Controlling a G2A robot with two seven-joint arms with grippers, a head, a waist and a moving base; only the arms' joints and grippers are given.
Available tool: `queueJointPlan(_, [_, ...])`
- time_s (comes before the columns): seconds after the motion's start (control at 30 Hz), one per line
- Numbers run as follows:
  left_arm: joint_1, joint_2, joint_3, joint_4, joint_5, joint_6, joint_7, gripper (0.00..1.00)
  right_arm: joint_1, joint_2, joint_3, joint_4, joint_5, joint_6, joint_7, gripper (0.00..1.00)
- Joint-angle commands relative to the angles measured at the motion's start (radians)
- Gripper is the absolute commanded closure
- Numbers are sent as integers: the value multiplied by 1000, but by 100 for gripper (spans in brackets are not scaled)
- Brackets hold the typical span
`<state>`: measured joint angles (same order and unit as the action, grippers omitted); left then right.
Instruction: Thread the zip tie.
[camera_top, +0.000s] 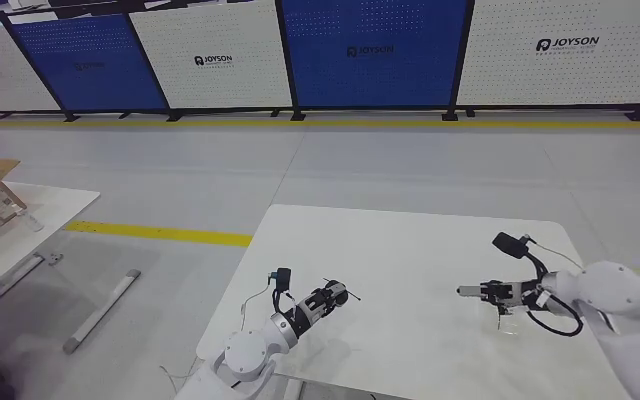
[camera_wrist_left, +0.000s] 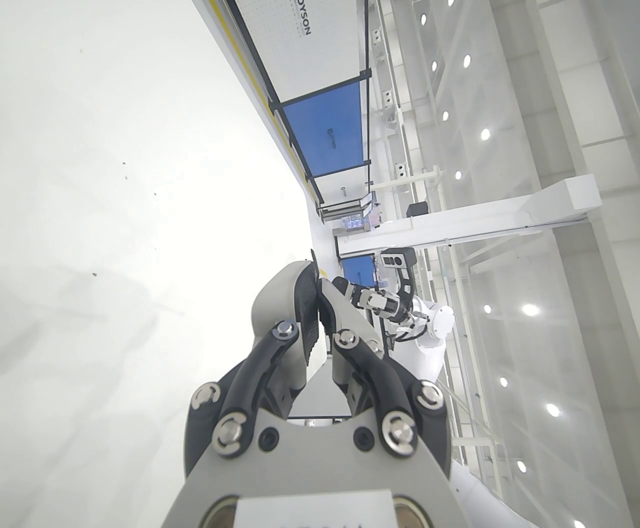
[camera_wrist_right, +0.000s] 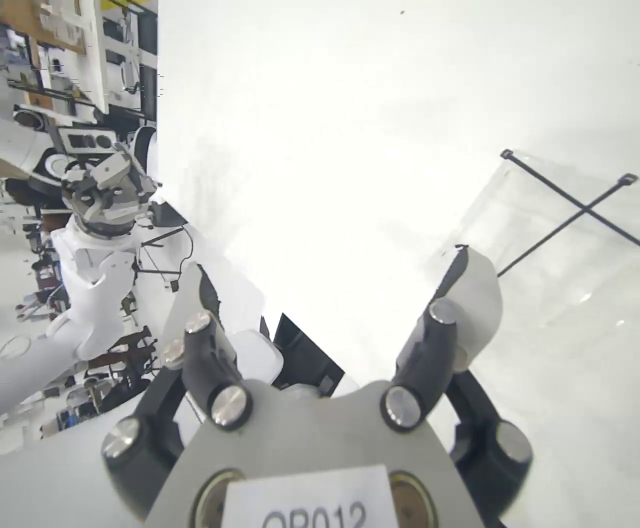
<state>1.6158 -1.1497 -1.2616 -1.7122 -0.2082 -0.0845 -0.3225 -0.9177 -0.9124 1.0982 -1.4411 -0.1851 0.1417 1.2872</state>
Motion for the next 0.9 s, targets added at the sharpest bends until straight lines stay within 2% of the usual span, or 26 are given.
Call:
queueJointPlan(0.0, [0,0,0,0,0,0,0,100,4,4,11,-21,-26,74,-6,0])
queueJointPlan(0.07, [0,0,0,0,0,0,0,100,9,9,10,-44,-83,135,9,0])
queueJointPlan(0.1, [0,0,0,0,0,0,0,100,16,11,2,-66,-140,193,8,0])
queueJointPlan(0.13, [0,0,0,0,0,0,0,100,19,11,-6,-76,-165,198,21,0])
queueJointPlan(0.2, [0,0,0,0,0,0,0,100,37,10,-23,-66,-212,198,69,0])
queueJointPlan(0.23, [0,0,0,0,0,0,0,100,51,8,-51,-52,-262,198,103,0])
queueJointPlan(0.3, [0,0,0,0,0,0,0,100,76,-1,-113,-22,-299,198,103,0])
queueJointPlan(0.33, [0,0,0,0,0,0,0,100,88,-4,-124,-13,-293,198,103,0])
queueJointPlan(0.67, [0,0,0,0,0,0,0,100,85,-4,-123,-9,-295,198,96,0])
queueJointPlan(0.87, [0,0,0,0,0,0,0,100,103,-12,-100,68,-352,198,103,0])
